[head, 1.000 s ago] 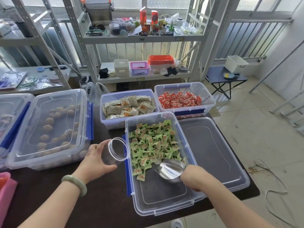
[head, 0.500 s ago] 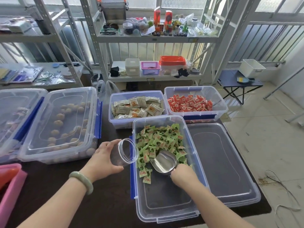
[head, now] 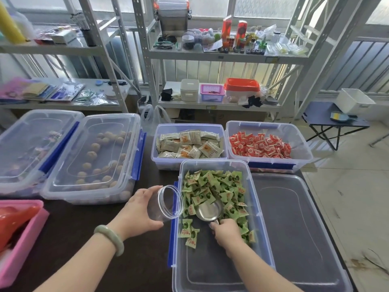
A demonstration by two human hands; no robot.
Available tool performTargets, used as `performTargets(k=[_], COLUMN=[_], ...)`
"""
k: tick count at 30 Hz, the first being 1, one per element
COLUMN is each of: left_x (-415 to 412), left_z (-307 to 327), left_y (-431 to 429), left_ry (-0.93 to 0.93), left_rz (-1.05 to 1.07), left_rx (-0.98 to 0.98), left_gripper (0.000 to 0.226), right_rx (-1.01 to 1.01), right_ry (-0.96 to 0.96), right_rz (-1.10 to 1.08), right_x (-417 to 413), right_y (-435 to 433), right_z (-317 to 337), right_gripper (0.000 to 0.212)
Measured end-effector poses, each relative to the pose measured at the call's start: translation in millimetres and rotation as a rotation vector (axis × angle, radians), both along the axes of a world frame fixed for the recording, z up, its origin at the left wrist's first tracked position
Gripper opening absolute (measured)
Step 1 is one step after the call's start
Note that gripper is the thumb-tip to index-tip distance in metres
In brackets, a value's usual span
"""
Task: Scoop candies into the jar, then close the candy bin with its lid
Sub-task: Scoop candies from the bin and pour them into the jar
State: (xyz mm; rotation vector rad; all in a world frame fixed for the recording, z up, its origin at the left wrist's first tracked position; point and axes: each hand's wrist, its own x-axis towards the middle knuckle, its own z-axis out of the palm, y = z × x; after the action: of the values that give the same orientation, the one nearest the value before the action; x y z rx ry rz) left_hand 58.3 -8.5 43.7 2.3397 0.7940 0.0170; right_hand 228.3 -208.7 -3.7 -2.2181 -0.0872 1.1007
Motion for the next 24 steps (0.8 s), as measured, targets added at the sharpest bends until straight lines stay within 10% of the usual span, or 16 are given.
performTargets(k=[8, 24], left_x=[1.7, 19.6], left_z=[5.6, 15.6], left_y=[1.0, -3.9], left_ry=[-0.033, -0.134], left_rz=[-0.004, 0.049], left_rx=[-0.023, 0.060], left_gripper=[0.095, 0.099], right_rx=[0.184, 0.063], right_ry=[0.081, -0.455], right_rz=[-0.107, 0.339], right_x=[-5.2, 28.5], right_y=[-18.9, -56.2], right_z=[0.5, 98.3], right_gripper=[0.029, 0.035])
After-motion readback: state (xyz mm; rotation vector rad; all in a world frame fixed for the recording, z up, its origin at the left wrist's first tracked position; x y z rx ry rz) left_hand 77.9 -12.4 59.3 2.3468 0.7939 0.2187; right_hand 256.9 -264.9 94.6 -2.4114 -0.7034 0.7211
